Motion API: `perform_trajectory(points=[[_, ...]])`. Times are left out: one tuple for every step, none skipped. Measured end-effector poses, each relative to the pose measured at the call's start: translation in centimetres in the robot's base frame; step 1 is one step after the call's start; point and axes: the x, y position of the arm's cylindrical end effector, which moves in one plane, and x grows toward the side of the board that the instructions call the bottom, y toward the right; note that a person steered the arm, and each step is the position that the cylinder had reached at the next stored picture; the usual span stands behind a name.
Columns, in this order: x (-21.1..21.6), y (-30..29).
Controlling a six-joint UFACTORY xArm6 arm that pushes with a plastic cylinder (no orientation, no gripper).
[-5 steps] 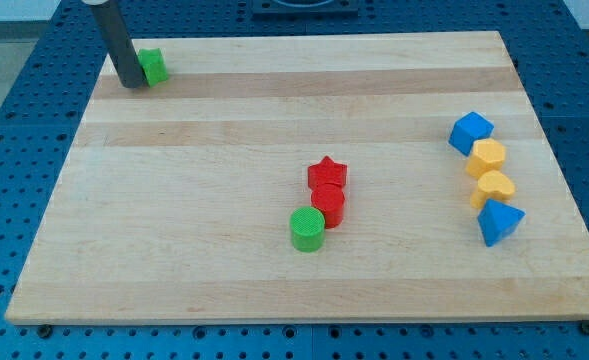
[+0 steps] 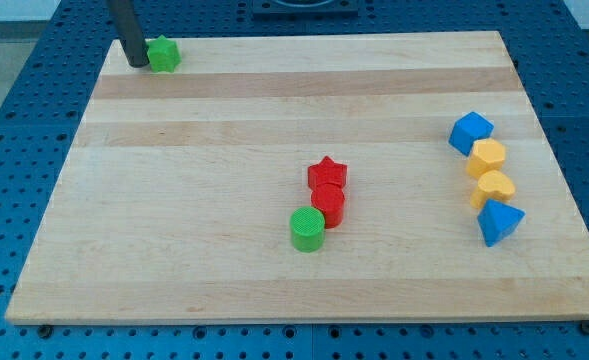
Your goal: Move the arm to the bottom left of the green circle
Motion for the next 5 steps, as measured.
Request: perform_trajectory(points=[[0.2,0.6],[6.6,2.8],[8.1,3.0],[8.5,3.0],[13.8,3.3]])
